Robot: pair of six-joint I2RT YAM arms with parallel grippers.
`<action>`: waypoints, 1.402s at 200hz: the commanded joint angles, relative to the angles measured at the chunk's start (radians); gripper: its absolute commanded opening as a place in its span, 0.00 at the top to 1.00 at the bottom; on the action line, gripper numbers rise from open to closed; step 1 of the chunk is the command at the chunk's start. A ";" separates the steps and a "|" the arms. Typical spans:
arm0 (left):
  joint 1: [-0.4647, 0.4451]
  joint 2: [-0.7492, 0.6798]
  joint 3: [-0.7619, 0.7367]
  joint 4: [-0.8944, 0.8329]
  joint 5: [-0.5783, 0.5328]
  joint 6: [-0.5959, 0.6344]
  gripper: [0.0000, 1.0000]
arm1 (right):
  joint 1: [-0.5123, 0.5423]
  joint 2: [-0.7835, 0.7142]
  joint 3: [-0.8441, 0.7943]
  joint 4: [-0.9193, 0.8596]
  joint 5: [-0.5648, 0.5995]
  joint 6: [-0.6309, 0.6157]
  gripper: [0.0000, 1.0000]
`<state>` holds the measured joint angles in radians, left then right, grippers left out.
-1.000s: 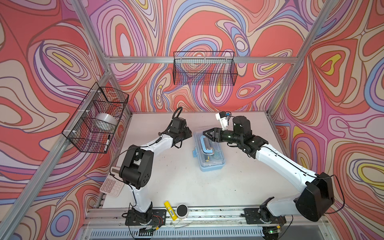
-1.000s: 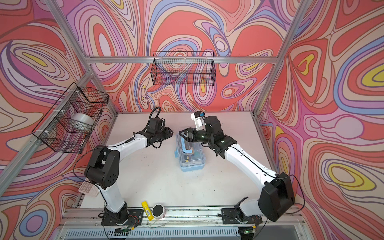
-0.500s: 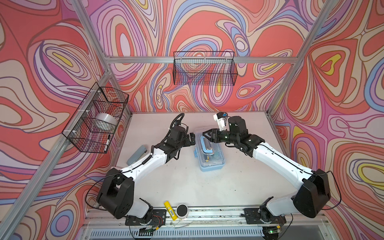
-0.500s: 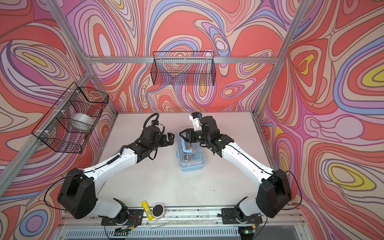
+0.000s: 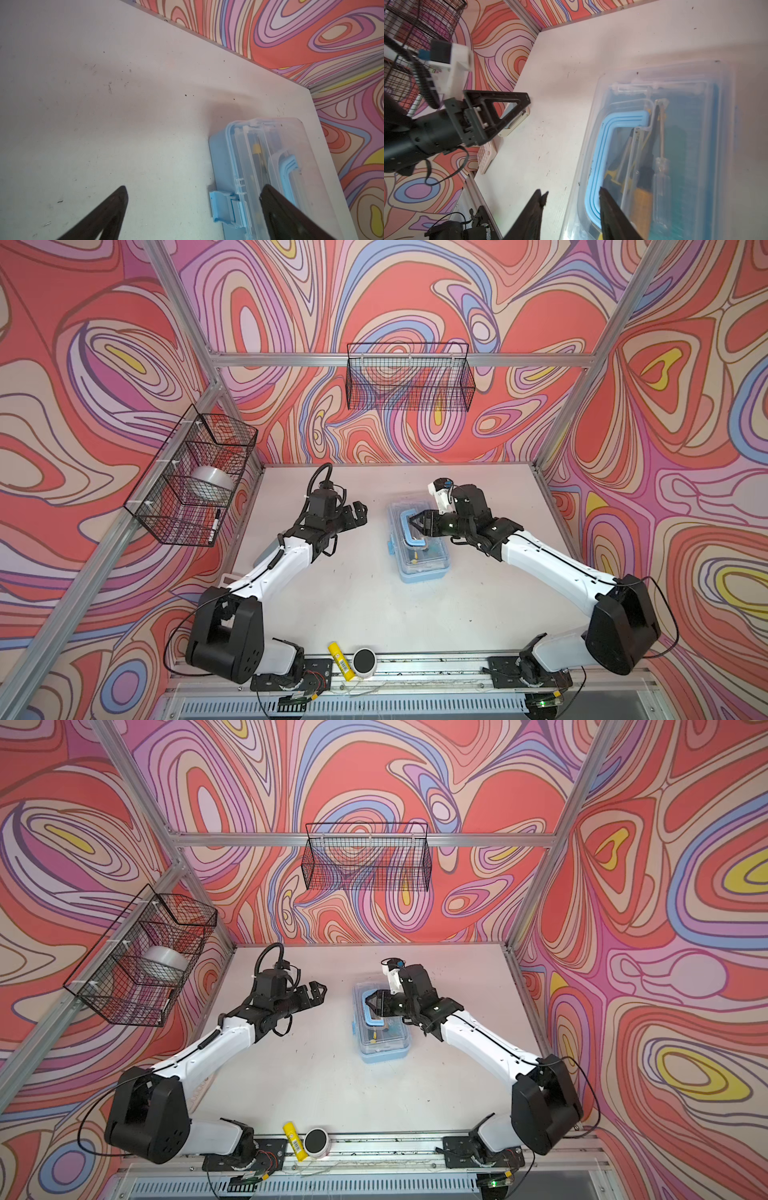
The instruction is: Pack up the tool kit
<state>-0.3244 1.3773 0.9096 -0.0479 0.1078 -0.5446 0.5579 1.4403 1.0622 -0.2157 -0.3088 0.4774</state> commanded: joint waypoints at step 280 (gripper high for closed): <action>-0.443 -0.009 -0.501 0.451 -0.359 0.063 0.05 | 0.004 -0.142 -0.249 0.069 0.255 0.029 0.50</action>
<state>-0.7467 1.3220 0.3901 0.3553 -0.1589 -0.5037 0.5579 1.2812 0.8181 -0.1642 -0.0593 0.4931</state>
